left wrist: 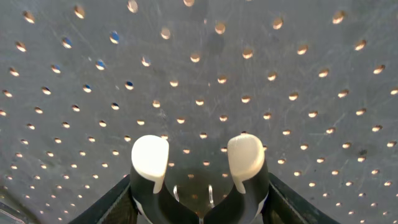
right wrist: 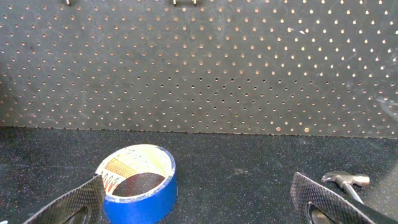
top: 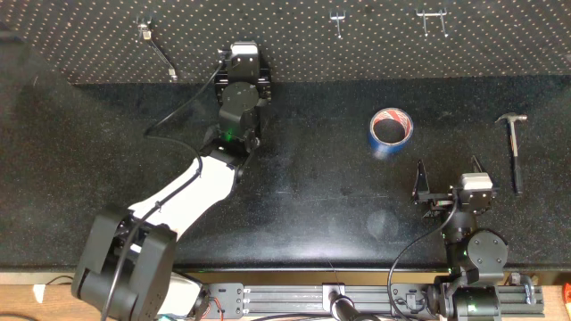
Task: Place Tools Onto Pegboard
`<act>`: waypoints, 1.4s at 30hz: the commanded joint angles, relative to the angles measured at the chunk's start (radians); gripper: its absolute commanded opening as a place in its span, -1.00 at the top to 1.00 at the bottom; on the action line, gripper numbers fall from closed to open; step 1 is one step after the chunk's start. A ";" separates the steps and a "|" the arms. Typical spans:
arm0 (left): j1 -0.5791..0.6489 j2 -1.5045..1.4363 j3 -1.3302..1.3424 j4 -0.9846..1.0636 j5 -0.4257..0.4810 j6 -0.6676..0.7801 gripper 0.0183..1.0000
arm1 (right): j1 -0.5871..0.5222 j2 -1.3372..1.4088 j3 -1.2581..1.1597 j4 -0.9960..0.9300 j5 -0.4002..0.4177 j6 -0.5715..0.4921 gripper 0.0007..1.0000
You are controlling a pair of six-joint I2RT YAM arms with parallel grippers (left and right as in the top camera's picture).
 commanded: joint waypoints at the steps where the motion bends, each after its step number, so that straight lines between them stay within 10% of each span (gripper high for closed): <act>1: 0.018 0.026 0.019 0.005 0.010 0.010 0.97 | -0.002 -0.005 -0.003 -0.003 0.002 -0.010 -0.95; 2: 0.023 0.028 0.019 0.005 0.011 0.010 0.79 | -0.002 -0.005 -0.003 -0.003 0.002 -0.010 -0.95; 4: 0.023 0.028 0.019 -0.008 0.011 0.010 -0.48 | -0.002 -0.005 -0.003 -0.003 0.002 -0.010 -0.95; 6: 0.023 0.028 0.019 -0.019 0.027 0.010 -0.99 | -0.002 -0.005 -0.003 -0.003 0.002 -0.010 -0.95; 11: 0.036 -0.098 0.019 -0.121 0.042 0.010 -0.99 | -0.002 -0.005 -0.003 -0.003 0.002 -0.010 -0.95; 16: 0.227 -0.399 -0.017 -0.484 0.365 0.010 -0.99 | -0.002 -0.005 -0.003 -0.003 0.002 -0.010 -0.95; 24: 0.377 -1.019 -0.591 -0.337 0.520 0.010 -0.99 | -0.002 -0.005 -0.003 -0.003 0.002 -0.010 -0.95; 42: 0.375 -1.626 -0.805 -0.666 0.564 0.013 -0.99 | -0.002 -0.005 -0.003 -0.003 0.002 -0.010 -0.95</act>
